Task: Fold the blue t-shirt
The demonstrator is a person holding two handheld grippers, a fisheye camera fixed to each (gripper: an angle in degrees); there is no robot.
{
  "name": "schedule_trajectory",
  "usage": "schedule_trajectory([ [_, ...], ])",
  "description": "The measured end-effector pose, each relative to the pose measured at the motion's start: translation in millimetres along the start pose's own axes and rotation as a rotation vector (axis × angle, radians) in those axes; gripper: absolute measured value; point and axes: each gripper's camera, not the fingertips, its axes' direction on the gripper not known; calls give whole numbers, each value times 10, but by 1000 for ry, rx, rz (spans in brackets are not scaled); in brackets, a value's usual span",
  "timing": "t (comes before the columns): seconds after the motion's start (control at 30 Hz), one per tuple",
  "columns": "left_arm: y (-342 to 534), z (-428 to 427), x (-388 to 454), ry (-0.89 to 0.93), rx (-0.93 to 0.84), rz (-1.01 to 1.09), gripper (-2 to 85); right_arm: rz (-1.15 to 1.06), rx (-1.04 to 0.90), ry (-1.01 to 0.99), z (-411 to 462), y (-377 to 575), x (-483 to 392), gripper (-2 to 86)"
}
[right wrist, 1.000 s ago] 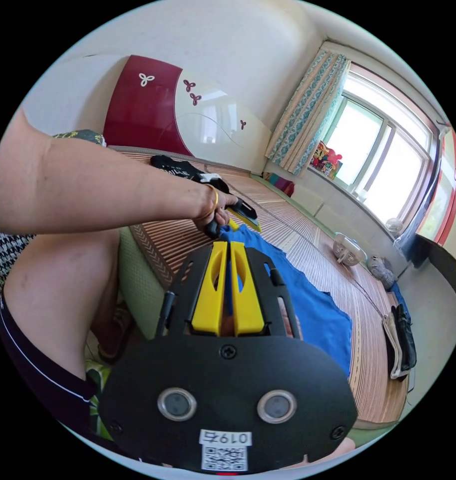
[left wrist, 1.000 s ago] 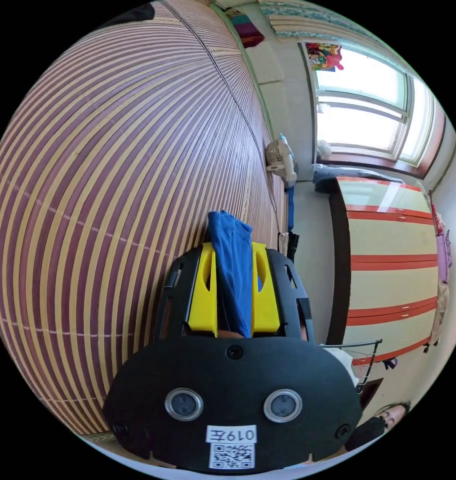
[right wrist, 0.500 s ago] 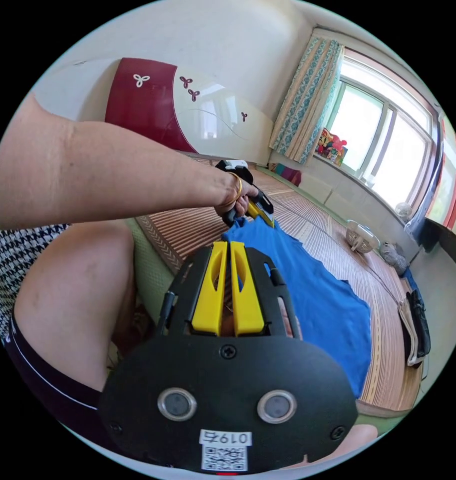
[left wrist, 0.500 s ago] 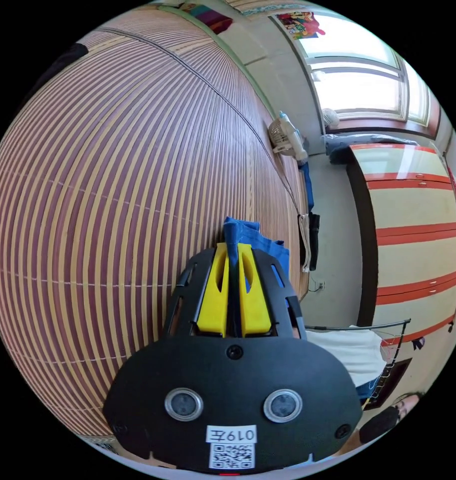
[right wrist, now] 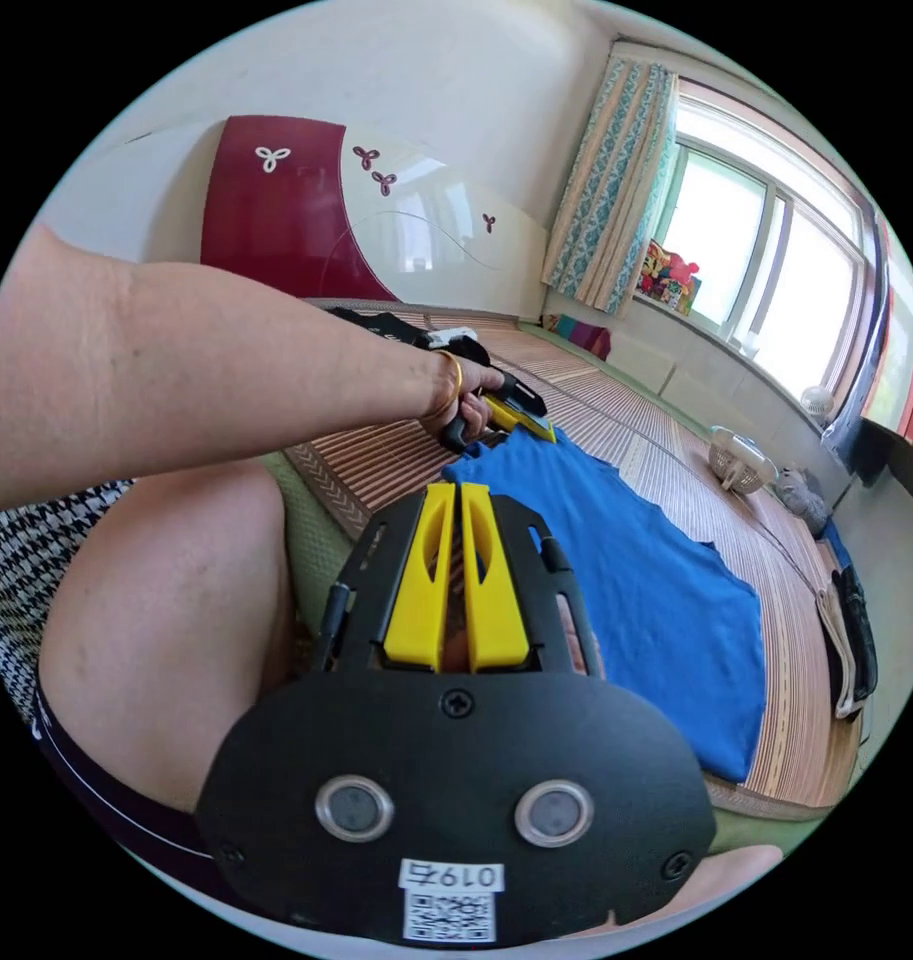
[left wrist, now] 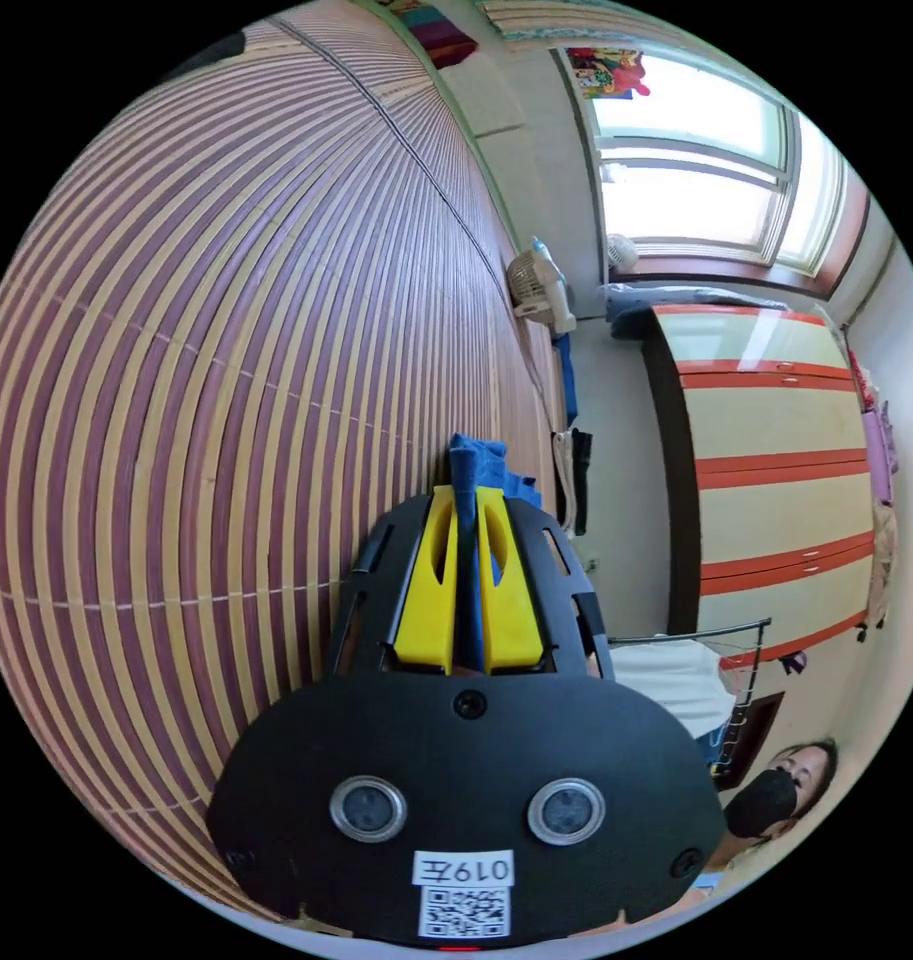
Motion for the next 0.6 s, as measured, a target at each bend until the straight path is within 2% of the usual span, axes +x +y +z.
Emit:
schedule_trajectory([
  [0.07,-19,226,265,-104,-18,56,27,34,-4,-17,-122,-41,61,-9],
  [0.2,-40,567,480,-74,-33,80,28,59,2,-30,-338,-109,142,-9],
  [0.47,35,1432,1106,-236,-35,81,30,159,58,-52,-1020,-214,503,-9],
  [0.6,21,1912,1476,-191,-52,92,31,216,92,-67,-1381,-223,749,-9],
])
